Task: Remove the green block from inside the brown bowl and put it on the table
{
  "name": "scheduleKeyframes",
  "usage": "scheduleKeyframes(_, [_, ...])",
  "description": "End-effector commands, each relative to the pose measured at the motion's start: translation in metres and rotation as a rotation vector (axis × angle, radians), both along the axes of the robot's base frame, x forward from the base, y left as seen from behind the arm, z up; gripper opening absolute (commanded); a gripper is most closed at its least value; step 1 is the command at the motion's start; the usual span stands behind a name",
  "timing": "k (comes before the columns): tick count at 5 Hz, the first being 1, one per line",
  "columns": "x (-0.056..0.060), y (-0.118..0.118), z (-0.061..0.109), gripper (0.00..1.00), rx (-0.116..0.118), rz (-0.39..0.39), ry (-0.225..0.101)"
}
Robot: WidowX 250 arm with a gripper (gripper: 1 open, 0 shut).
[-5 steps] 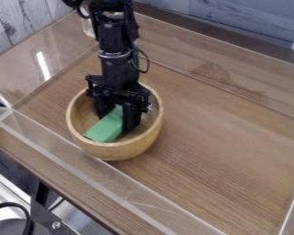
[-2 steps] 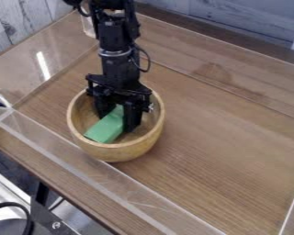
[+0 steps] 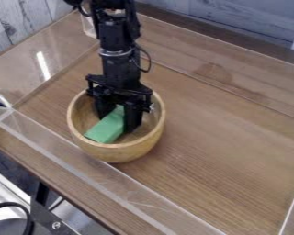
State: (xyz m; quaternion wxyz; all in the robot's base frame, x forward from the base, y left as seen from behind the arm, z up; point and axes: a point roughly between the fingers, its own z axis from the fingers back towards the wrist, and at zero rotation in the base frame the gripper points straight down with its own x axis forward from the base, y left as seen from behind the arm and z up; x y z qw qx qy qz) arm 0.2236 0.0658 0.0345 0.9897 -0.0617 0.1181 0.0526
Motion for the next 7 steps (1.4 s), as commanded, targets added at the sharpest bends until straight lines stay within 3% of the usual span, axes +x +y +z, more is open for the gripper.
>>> scheduleKeyframes(1, [0.007,0.0,0.018,0.0,0.016,0.008,-0.047])
scheduleKeyframes(7, [0.012,-0.006,0.036,0.0,0.004,0.021,-0.049])
